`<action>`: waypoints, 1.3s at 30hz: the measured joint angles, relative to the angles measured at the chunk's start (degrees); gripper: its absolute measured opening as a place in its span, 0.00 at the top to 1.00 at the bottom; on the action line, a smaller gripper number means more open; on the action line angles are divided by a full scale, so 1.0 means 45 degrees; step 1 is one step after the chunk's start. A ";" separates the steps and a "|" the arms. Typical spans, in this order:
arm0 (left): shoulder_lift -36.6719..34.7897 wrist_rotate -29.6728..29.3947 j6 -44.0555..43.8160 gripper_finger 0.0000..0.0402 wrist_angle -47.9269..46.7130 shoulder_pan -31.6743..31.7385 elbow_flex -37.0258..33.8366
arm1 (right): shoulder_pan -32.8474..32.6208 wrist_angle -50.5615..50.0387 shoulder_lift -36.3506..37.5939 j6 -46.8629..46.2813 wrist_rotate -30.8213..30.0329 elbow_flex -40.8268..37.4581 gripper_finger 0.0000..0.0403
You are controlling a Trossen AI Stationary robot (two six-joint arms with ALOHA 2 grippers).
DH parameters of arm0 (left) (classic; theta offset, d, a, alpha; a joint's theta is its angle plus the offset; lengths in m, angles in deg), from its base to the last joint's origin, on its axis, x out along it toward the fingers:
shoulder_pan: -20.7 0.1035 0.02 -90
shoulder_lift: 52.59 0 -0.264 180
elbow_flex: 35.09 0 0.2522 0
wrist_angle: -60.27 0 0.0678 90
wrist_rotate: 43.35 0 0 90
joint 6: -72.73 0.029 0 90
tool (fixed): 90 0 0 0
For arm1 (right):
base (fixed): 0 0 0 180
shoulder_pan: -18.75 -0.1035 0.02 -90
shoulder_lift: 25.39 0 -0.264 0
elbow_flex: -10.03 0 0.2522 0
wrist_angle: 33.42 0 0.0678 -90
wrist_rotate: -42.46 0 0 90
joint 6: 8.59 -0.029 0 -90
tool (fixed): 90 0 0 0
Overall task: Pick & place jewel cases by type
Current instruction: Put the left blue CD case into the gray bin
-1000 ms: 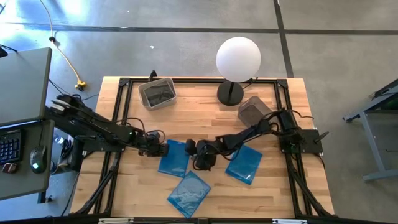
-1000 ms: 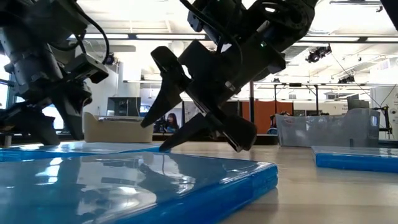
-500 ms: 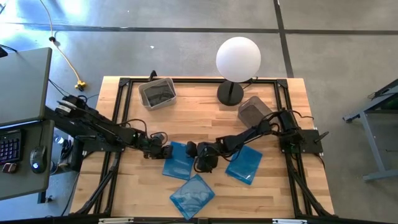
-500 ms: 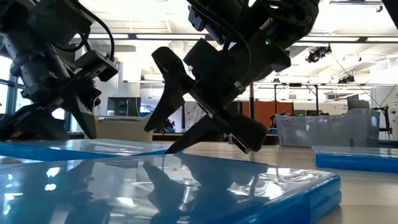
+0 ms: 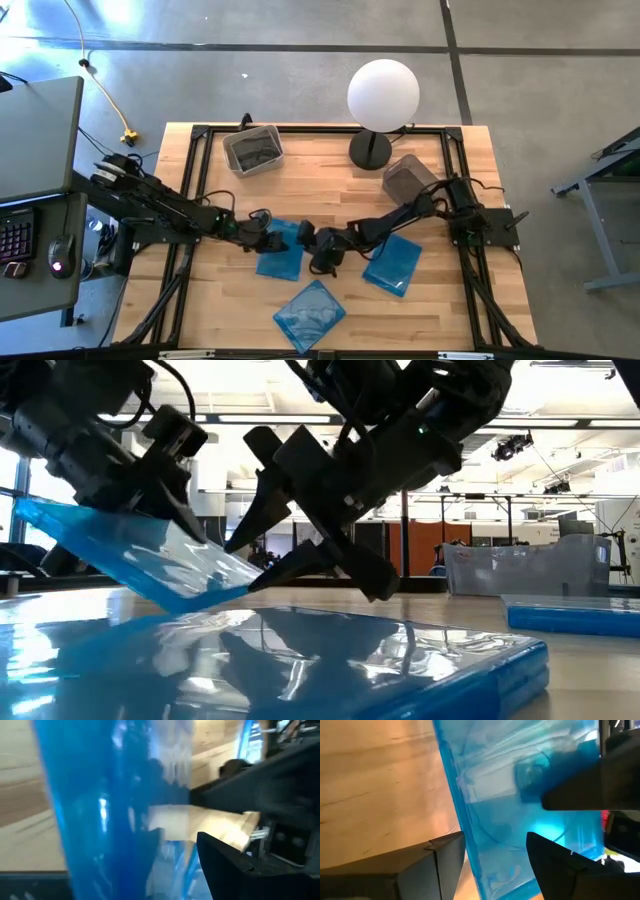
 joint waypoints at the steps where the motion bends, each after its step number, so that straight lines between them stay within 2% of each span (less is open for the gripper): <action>1: 0.0004 0.0030 0.0096 0.58 -0.0101 0.0000 -0.0005 | -0.0020 -0.0019 0.0003 -0.0004 -0.0230 0.0000 0.49; 7: 0.0004 0.0097 0.0164 0.62 -0.0402 0.0000 -0.0001 | -0.0133 -0.0241 0.0003 -0.0078 -0.1668 0.0000 0.49; 14: -0.0011 0.0054 0.0499 0.83 -0.0352 0.0000 0.0011 | -0.0190 -0.0368 0.0007 -0.0176 -0.1864 0.0000 0.49; 16: -0.0021 0.0010 0.0513 0.90 -0.0261 0.0000 0.0024 | -0.0228 -0.0469 0.0007 -0.0240 -0.2694 0.0005 0.49; 19: -0.0016 0.0039 0.0663 0.97 -0.0050 -0.0005 0.0022 | -0.0519 -0.0816 0.0130 0.0195 -0.4809 0.0053 0.49; 22: -0.0016 -0.0518 0.0810 0.98 0.0140 -0.0010 0.0019 | -0.1079 -0.1432 0.0270 0.0940 -0.6460 0.0053 0.49; 26: -0.0007 -0.1515 0.1204 0.95 0.0491 -0.0005 0.0000 | -0.1851 -0.2917 0.1014 0.0655 -0.8055 0.0053 0.49; 29: -0.0002 -0.2181 0.1846 0.94 0.1180 0.0009 -0.0006 | -0.2194 -0.5105 0.1942 -0.0497 -0.9653 0.0036 0.49; 33: -0.0001 -0.2634 0.3378 0.94 0.1471 0.0559 0.0591 | -0.2487 -0.8589 0.3808 -0.3475 -1.1118 0.0029 0.49; 36: 0.0001 -0.2827 0.5136 0.94 0.1382 0.1326 0.1592 | -0.2801 -1.1288 0.5347 -0.6509 -1.1463 0.0029 0.49; 39: 0.0338 -0.2536 0.7290 0.94 0.0986 0.2176 0.2913 | -0.3165 -1.3786 0.6877 -1.0224 -1.1157 0.0029 0.49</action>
